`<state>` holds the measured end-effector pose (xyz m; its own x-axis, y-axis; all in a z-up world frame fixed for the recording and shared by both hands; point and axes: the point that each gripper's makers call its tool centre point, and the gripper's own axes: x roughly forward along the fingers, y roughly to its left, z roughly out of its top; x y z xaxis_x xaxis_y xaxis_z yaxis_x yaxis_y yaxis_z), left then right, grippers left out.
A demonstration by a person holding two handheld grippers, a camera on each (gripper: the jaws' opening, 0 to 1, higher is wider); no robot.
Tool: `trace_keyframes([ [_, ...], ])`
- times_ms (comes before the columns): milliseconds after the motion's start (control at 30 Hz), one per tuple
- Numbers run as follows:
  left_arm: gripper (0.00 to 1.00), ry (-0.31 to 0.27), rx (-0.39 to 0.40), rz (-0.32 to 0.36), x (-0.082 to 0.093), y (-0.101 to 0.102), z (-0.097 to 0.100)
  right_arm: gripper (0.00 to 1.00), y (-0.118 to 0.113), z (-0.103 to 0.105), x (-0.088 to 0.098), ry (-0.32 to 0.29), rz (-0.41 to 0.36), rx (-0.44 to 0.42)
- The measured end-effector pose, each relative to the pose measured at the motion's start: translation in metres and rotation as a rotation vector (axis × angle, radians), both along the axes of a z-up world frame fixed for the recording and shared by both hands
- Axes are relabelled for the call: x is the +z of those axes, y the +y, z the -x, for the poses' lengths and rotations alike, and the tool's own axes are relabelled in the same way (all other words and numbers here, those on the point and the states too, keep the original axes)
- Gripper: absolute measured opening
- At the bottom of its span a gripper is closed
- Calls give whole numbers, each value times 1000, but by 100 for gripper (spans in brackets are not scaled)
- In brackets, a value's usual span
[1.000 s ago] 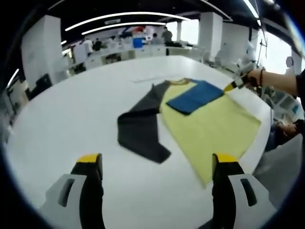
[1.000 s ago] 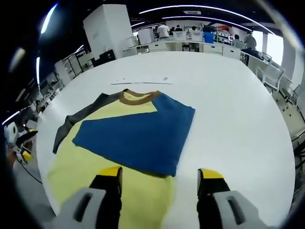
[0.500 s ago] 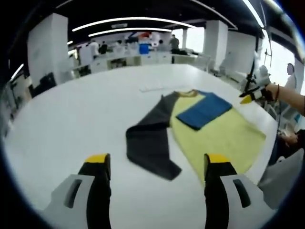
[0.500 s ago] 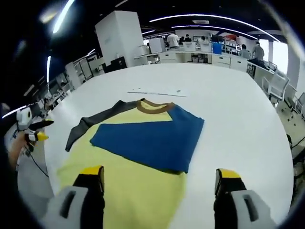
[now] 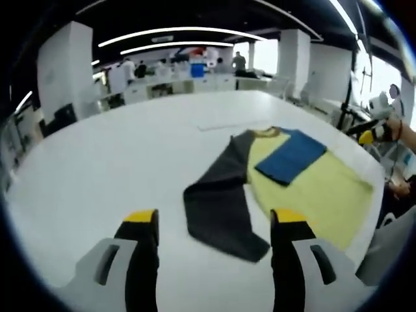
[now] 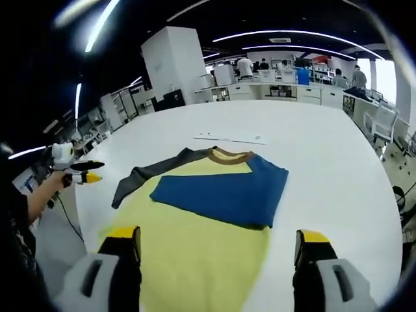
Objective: Fold the garment on the visible template until the final outline fits inside the template.
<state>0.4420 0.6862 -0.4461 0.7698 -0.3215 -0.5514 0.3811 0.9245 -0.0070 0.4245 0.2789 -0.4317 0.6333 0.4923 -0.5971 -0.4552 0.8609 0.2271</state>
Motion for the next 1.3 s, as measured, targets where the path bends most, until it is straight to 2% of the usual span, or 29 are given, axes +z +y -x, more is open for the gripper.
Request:
trace_keyframes([
  [67,61,-3,5,-16,-4,3,-7,99,1,4,0,0,-6,6],
  [133,60,-3,30,12,-7,6,-15,98,3,8,-1,4,-9,11],
  [300,58,8,40,10,-14,6,-32,96,3,13,-3,17,-22,12],
  [467,52,7,54,-13,-26,10,-49,96,2,14,-2,9,-20,15],
  [533,48,9,63,-44,-33,15,-54,95,0,15,-3,6,-7,16],
  [600,45,9,65,-40,-37,16,-59,95,-2,16,-4,7,9,16],
  [733,36,9,78,-45,-45,19,-65,93,-3,17,-8,24,15,13],
  [833,34,1,91,2,-48,18,-71,93,-3,18,-9,24,16,14],
  [900,30,10,90,-3,-54,19,-74,93,-2,18,-10,24,16,11],
  [1067,28,21,110,27,-64,22,-82,92,-1,16,-10,20,21,3],
  [1300,23,44,86,18,-75,14,-90,91,4,20,-15,30,4,-11],
])
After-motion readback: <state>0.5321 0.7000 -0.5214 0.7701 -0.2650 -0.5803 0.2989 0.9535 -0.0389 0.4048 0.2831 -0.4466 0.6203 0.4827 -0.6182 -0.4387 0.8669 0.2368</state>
